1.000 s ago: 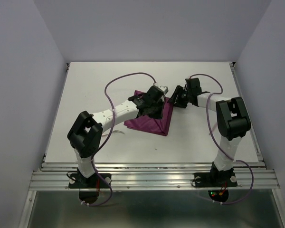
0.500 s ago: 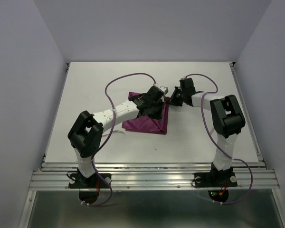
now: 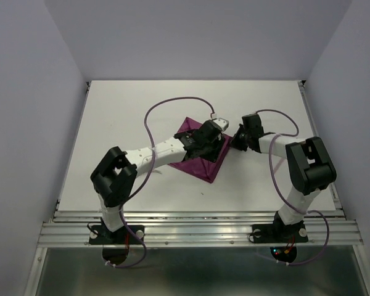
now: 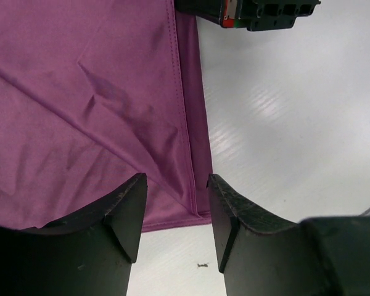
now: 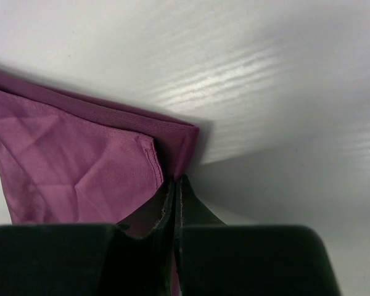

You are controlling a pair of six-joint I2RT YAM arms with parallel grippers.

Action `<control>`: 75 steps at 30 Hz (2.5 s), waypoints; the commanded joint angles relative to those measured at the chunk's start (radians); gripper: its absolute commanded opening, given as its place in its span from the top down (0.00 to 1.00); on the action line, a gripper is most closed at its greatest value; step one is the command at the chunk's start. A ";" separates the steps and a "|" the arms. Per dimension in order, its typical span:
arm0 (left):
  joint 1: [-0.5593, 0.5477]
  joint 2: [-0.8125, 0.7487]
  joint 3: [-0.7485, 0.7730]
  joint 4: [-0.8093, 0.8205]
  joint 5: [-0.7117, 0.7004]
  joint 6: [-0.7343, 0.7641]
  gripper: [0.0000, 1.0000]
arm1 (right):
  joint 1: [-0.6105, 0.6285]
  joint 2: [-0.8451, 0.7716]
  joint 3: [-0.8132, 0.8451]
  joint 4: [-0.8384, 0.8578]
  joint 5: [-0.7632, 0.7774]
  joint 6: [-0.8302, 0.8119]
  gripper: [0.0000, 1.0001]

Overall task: Fold the napkin into a case and place the utensils inside
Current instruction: Pick up the upper triangle-folded napkin from the center of the board.

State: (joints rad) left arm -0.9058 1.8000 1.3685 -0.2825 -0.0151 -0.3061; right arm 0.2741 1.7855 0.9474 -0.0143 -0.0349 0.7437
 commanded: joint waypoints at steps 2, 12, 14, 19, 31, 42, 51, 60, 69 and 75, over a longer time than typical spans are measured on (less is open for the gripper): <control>-0.080 -0.014 -0.074 0.109 -0.135 0.116 0.45 | -0.007 -0.057 -0.084 -0.046 0.073 0.037 0.99; -0.157 0.015 -0.100 0.112 -0.129 0.140 0.41 | -0.026 -0.081 -0.091 -0.044 0.064 0.037 0.99; -0.166 0.010 -0.123 0.134 -0.093 0.145 0.34 | -0.026 -0.074 -0.088 -0.044 0.061 0.039 0.99; -0.197 0.055 -0.105 0.117 -0.101 0.165 0.31 | -0.026 -0.071 -0.085 -0.046 0.056 0.037 0.99; -0.234 0.136 -0.082 0.105 -0.144 0.179 0.46 | -0.026 -0.077 -0.082 -0.044 0.047 0.039 0.99; -0.235 0.125 -0.077 0.095 -0.253 0.173 0.62 | -0.026 -0.080 -0.084 -0.046 0.047 0.037 0.99; -0.251 -0.001 -0.114 0.152 -0.293 0.174 0.50 | -0.026 -0.078 -0.082 -0.044 0.047 0.037 0.99; -0.251 0.091 -0.078 0.105 -0.290 0.165 0.32 | -0.026 -0.080 -0.079 -0.047 0.046 0.033 0.99; -0.251 0.143 -0.078 0.108 -0.258 0.160 0.40 | -0.026 -0.080 -0.076 -0.046 0.044 0.031 0.99; -0.251 0.185 -0.085 0.104 -0.275 0.148 0.48 | -0.026 -0.077 -0.079 -0.047 0.046 0.033 0.99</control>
State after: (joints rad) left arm -1.1511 1.9553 1.2705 -0.1684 -0.2710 -0.1471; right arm 0.2550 1.7134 0.8684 -0.0219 -0.0002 0.7834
